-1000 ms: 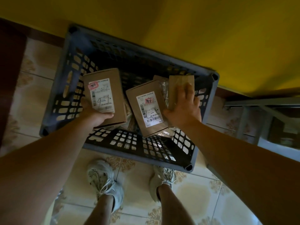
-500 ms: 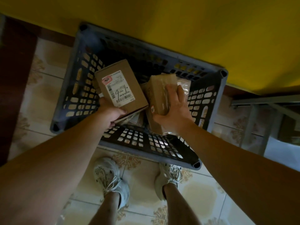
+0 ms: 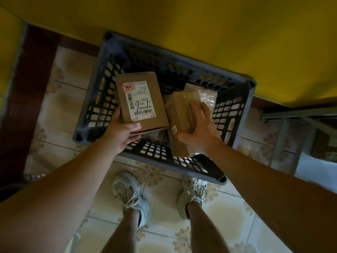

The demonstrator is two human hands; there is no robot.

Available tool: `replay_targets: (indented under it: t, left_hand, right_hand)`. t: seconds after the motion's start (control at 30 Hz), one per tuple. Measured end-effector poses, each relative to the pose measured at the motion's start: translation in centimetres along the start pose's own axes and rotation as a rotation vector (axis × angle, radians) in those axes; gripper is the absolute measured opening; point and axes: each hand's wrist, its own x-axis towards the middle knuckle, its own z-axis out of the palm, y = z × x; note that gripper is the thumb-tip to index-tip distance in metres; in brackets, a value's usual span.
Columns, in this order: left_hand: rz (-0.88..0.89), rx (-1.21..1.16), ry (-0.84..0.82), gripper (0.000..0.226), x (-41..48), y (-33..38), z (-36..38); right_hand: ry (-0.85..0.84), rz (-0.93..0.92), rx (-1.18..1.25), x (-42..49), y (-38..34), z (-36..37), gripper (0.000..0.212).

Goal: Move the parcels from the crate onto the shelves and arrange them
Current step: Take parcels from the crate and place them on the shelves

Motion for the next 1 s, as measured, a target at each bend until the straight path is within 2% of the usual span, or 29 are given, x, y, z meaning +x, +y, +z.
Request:
replay_targets:
  t: [0.13, 0.3, 0.43, 0.5, 0.57, 0.67, 0.83, 1.0]
  left_hand:
    - [0.059, -0.048, -0.024, 0.066, -4.7, 2.5, -1.4]
    - [0.136, 0.019, -0.059, 0.061, -14.3, 7.8, -3.9]
    - [0.213, -0.02, -0.02, 0.063, -23.1, 12.3, -5.5]
    - [0.282, -0.044, -0.002, 0.064, -27.9, 14.2, -6.7]
    - [0.359, -0.041, 0.02, 0.068, -32.4, 15.6, -8.2]
    - [0.466, -0.02, 0.095, 0.067, -38.2, 16.6, -10.5]
    - [0.638, -0.091, 0.161, 0.063, -46.0, 18.1, -13.3]
    - [0.782, 0.023, 0.057, 0.063, -51.3, 17.5, -15.9]
  right_hand:
    - [0.08, -0.024, 0.168, -3.3, -2.1, -2.4, 0.102]
    - [0.201, -0.005, 0.627, -10.4, -7.2, -8.8, 0.1]
    - [0.227, -0.064, 0.887, -17.2, -11.9, -14.7, 0.079]
    - [0.193, -0.12, 0.958, -20.7, -14.0, -16.9, 0.083]
    - [0.138, -0.159, 0.984, -24.0, -16.0, -18.6, 0.089]
    - [0.117, -0.228, 0.95, -28.9, -18.6, -20.9, 0.075]
    - [0.262, -0.354, 0.905, -37.0, -22.3, -23.6, 0.075]
    - [0.446, -0.426, 0.794, -44.7, -25.8, -22.2, 0.098]
